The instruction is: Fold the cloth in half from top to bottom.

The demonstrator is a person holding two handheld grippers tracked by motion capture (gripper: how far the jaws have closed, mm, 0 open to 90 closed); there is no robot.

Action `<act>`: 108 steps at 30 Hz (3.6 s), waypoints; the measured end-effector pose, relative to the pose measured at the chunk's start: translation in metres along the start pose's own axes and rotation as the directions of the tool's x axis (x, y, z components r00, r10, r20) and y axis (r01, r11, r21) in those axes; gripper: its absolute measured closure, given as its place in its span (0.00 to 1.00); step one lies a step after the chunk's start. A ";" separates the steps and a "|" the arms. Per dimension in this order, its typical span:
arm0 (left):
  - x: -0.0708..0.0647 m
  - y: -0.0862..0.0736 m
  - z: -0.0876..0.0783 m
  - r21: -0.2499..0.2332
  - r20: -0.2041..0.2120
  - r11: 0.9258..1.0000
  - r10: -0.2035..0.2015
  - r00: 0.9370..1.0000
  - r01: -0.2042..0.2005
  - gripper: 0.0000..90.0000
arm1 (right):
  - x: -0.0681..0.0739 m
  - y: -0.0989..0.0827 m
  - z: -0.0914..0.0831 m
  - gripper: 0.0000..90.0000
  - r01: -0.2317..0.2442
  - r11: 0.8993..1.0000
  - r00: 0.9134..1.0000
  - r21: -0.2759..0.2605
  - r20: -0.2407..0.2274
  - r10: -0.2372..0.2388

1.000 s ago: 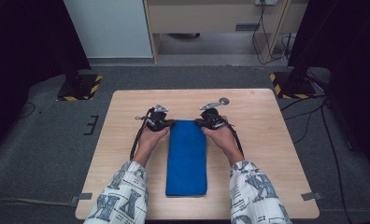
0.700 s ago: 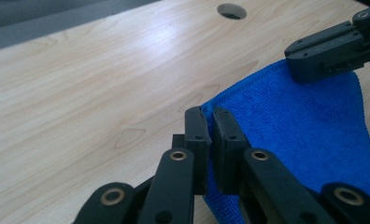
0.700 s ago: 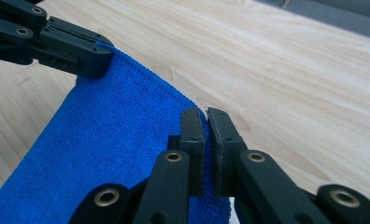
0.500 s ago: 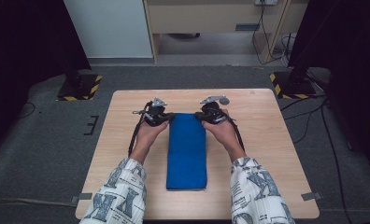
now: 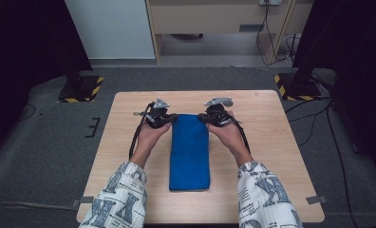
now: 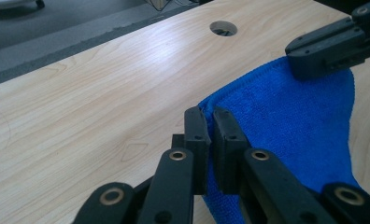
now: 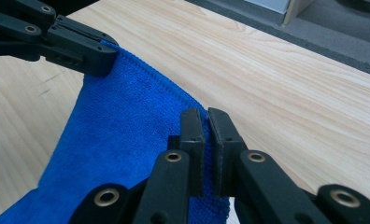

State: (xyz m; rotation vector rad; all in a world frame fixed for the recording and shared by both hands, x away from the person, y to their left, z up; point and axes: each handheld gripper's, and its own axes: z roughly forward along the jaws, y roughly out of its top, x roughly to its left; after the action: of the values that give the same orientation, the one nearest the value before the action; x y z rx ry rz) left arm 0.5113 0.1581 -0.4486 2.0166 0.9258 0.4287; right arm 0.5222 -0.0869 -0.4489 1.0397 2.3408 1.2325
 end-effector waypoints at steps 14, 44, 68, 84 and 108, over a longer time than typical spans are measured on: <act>-0.019 -0.007 -0.021 -0.010 0.016 0.997 0.073 0.997 -0.072 0.94 | 0.020 -0.017 -0.026 0.95 0.027 0.999 0.999 -0.028 -0.036 -0.028; -0.043 -0.041 -0.053 -0.048 0.042 0.993 0.106 0.994 -0.104 0.94 | 0.052 -0.045 -0.045 0.95 0.084 0.996 0.991 -0.036 -0.101 -0.087; -0.066 -0.075 -0.066 -0.050 0.070 0.996 0.077 0.995 -0.073 0.94 | 0.075 -0.073 -0.061 0.94 0.128 0.991 0.983 -0.029 -0.125 -0.131; -0.085 -0.093 -0.080 -0.035 0.087 0.994 0.102 0.991 -0.099 0.93 | 0.088 -0.095 -0.070 0.94 0.160 0.986 0.972 -0.041 -0.166 -0.165; -0.108 -0.128 -0.089 0.045 0.161 0.986 0.152 0.975 -0.161 0.88 | 0.107 -0.128 -0.080 0.92 0.202 0.979 0.961 -0.021 -0.191 -0.203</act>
State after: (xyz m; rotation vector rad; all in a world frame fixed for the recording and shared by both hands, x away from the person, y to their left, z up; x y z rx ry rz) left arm 0.3287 0.1733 -0.4973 2.1506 0.6925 0.3258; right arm 0.3449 -0.1053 -0.4975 0.6849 2.5149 1.3046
